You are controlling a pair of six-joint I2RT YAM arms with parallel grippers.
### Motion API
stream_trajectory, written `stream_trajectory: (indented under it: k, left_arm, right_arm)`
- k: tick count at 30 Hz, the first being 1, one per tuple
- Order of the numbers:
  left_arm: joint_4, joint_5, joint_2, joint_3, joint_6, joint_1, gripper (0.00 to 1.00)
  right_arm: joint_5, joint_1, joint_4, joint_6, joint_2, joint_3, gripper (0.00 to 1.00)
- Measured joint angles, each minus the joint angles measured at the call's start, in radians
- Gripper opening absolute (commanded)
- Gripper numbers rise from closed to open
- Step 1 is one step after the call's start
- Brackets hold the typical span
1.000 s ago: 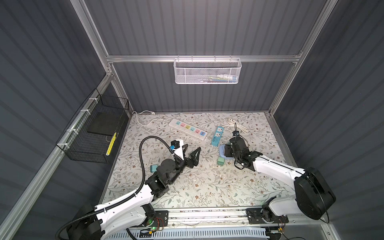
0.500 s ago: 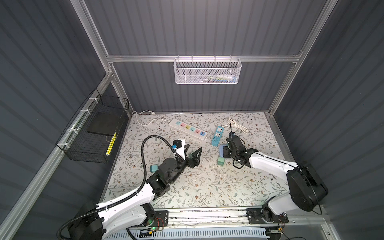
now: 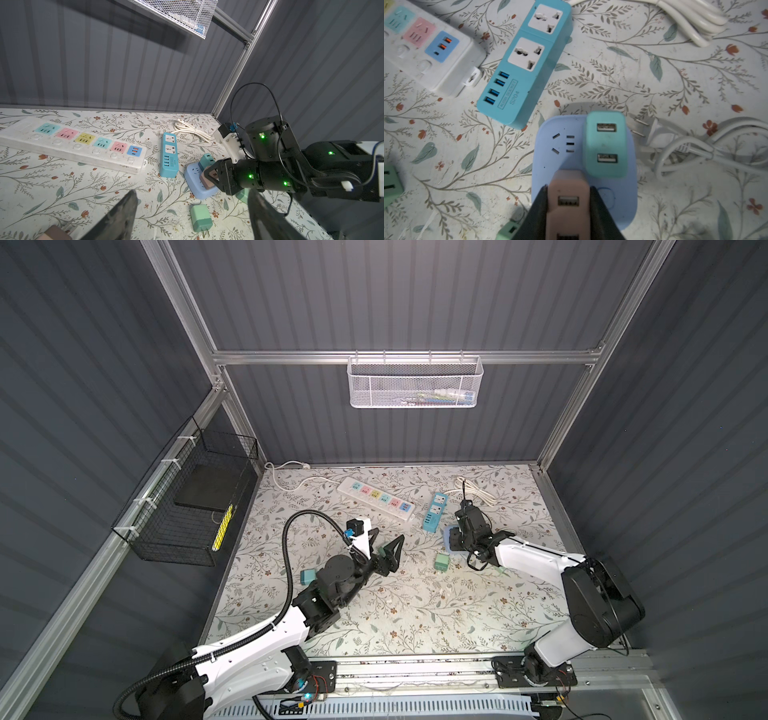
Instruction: Insert the plug
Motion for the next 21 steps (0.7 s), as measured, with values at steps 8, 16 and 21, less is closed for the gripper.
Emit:
stream_trajectory:
  k: [8, 16, 21]
  left_arm:
    - [0.003, -0.011, 0.051, 0.009, 0.008, 0.0, 0.83]
    - [-0.116, -0.084, 0.22, 0.201, 0.012, 0.0, 0.85]
    - [-0.294, -0.099, 0.459, 0.483, 0.043, 0.0, 0.92]
  right_arm:
    - [0.001, -0.143, 0.024, -0.013, 0.014, 0.006, 0.31]
    - [0.001, -0.196, -0.024, 0.004, 0.024, 0.043, 0.59]
    - [-0.05, -0.194, -0.087, 0.016, -0.065, 0.048, 0.72]
